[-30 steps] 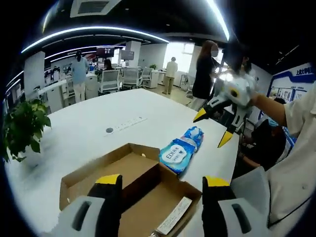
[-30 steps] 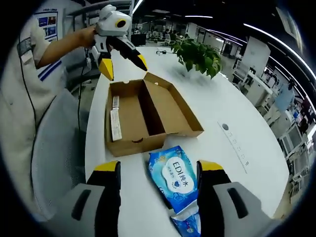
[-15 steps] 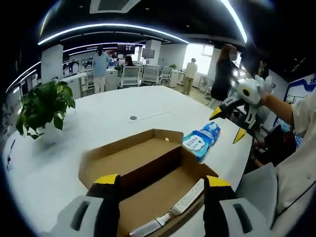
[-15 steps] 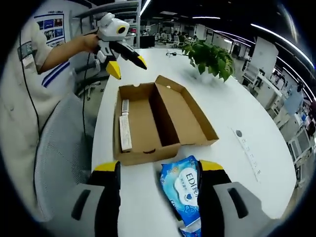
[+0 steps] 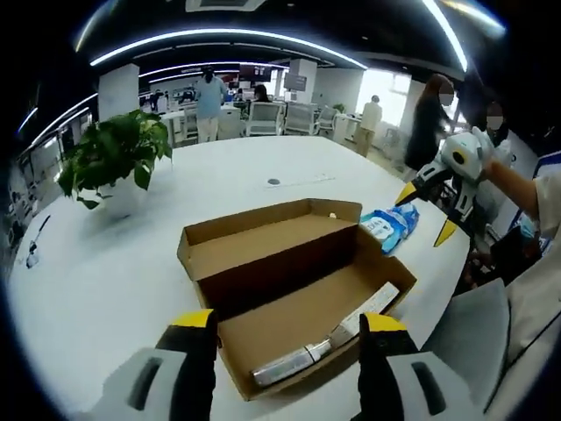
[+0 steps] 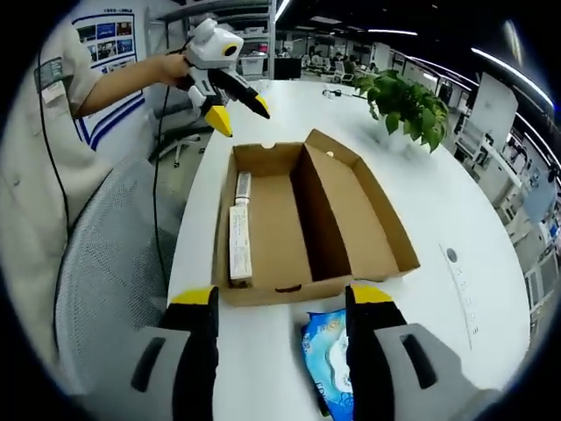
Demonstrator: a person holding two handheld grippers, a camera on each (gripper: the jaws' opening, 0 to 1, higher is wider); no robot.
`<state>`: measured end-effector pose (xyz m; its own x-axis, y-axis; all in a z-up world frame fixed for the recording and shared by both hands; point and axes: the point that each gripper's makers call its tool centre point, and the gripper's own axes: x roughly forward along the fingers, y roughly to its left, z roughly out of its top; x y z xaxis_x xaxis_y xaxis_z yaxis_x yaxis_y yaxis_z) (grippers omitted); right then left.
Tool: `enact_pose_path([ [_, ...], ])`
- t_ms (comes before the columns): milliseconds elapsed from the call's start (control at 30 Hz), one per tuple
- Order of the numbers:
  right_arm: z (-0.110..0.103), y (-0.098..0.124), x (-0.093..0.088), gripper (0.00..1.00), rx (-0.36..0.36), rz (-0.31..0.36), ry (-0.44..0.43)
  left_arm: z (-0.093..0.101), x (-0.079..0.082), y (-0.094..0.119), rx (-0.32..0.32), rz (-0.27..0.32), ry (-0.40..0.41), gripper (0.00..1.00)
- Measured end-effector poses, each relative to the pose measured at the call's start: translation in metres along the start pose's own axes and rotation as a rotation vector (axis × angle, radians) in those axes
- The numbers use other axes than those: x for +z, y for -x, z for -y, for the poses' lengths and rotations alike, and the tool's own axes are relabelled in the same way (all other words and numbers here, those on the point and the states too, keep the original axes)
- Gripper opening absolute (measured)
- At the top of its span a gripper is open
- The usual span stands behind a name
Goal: Operate the shoe box by opening the lid, removing the specified soft item, and placing it in the target area until the item is outside and the box remains undamaged.
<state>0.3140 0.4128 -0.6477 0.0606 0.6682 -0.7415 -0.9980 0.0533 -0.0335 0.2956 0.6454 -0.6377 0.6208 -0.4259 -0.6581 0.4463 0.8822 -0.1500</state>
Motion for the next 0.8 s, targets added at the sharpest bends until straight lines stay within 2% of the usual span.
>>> enact_pose_path([
  [267, -0.007, -0.023, 0.005, 0.53, 0.044, -0.010, 0.010, -0.017, -0.027, 0.004, 0.054, -0.026, 0.057, 0.58],
  [600, -0.012, -0.050, 0.004, 0.51, 0.081, -0.044, 0.032, -0.036, -0.053, 0.002, 0.126, -0.068, 0.114, 0.43],
  [800, -0.017, -0.065, -0.003, 0.49, 0.103, -0.079, 0.051, -0.040, -0.066, -0.002, 0.151, -0.071, 0.199, 0.34],
])
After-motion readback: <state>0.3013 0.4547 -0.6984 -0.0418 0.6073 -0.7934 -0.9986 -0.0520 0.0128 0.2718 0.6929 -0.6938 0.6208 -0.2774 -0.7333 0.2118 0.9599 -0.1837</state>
